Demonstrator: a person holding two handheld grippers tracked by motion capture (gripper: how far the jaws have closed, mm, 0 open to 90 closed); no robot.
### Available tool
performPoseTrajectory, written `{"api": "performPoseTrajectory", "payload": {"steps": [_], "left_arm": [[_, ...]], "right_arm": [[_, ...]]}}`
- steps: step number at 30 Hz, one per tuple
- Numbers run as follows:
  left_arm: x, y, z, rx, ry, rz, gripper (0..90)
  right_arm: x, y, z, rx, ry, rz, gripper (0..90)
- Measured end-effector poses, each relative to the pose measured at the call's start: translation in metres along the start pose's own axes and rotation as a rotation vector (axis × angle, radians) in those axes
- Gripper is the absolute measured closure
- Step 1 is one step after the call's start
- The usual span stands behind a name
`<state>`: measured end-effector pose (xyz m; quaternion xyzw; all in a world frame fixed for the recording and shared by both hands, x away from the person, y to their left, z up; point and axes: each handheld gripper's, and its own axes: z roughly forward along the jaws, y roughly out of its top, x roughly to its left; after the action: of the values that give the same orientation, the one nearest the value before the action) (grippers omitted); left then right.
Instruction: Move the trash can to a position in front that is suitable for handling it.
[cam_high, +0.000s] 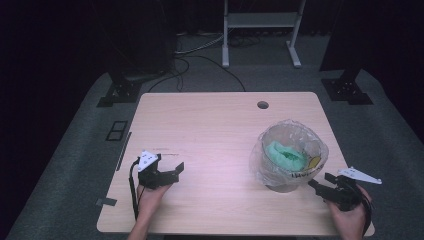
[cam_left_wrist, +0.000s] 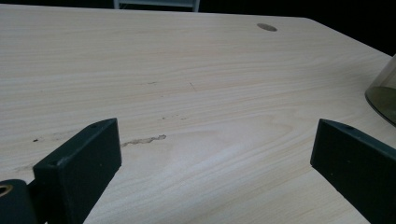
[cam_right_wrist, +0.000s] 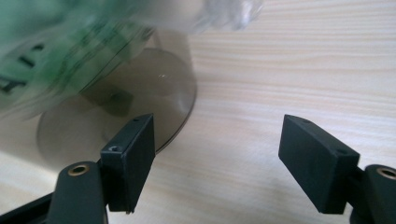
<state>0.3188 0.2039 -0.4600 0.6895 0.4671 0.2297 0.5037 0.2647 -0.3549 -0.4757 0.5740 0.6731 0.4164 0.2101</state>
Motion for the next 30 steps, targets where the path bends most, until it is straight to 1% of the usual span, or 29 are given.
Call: {"api": "performPoseTrajectory", "payload": {"steps": [1,3,4,7,8,9,10,11,13,17,20,22,23,24,25,27,28,30], "left_arm": [[-0.001,0.000,0.000,0.006,0.001,0.003,0.7],[-0.002,0.000,0.000,0.007,-0.002,-0.001,0.7],[-0.002,0.000,0.001,0.007,-0.005,0.003,0.7],[-0.003,0.000,0.001,0.007,-0.003,0.011,0.7],[-0.003,0.001,0.001,0.004,-0.003,0.008,0.7],[-0.002,0.000,0.000,0.004,-0.004,0.004,0.7],[-0.002,0.000,0.000,0.004,-0.004,0.004,0.7],[-0.001,-0.001,0.000,0.006,-0.002,-0.004,0.7],[-0.001,-0.001,0.000,0.007,-0.002,-0.007,0.7],[-0.002,-0.001,-0.001,0.007,-0.003,-0.001,0.7],[-0.002,-0.001,0.001,0.011,-0.007,-0.005,0.7],[-0.002,-0.002,0.002,0.022,-0.008,-0.003,0.7],[-0.002,-0.003,0.002,0.023,-0.008,-0.002,0.7],[-0.002,-0.003,0.002,0.020,-0.009,-0.005,0.7],[-0.002,-0.002,0.001,0.016,-0.007,-0.003,0.7],[-0.001,-0.002,0.000,0.010,-0.007,-0.006,0.7],[0.000,-0.002,-0.001,0.010,-0.005,-0.004,0.7],[0.002,-0.002,-0.002,0.007,-0.005,-0.014,0.7]], "right_arm": [[-0.001,0.002,0.000,-0.008,-0.013,0.003,26.4],[0.000,0.004,0.001,-0.011,-0.023,0.011,26.4],[0.001,0.005,0.002,-0.011,-0.027,0.010,26.4],[0.003,0.008,0.004,-0.010,-0.030,-0.001,26.4],[0.004,0.010,0.005,-0.014,-0.031,-0.005,26.6],[0.006,0.013,0.006,-0.017,-0.047,-0.020,26.6],[0.006,0.014,0.006,-0.017,-0.048,-0.021,26.6],[0.006,0.014,0.007,-0.016,-0.047,-0.017,26.6],[0.006,0.015,0.008,-0.017,-0.045,-0.016,26.5],[0.009,0.020,0.013,-0.009,-0.047,-0.031,26.6],[0.011,0.022,0.016,-0.004,-0.041,-0.031,26.6],[0.015,0.025,0.020,0.002,-0.034,-0.039,26.6],[0.019,0.028,0.024,0.005,-0.034,-0.055,26.6],[0.019,0.028,0.024,0.005,-0.034,-0.055,26.6],[0.024,0.032,0.028,0.008,-0.030,-0.063,26.6],[0.026,0.033,0.030,0.010,-0.027,-0.064,26.7],[0.029,0.036,0.033,0.010,-0.020,-0.071,26.7],[0.035,0.040,0.039,0.012,-0.008,-0.083,26.8]]}}
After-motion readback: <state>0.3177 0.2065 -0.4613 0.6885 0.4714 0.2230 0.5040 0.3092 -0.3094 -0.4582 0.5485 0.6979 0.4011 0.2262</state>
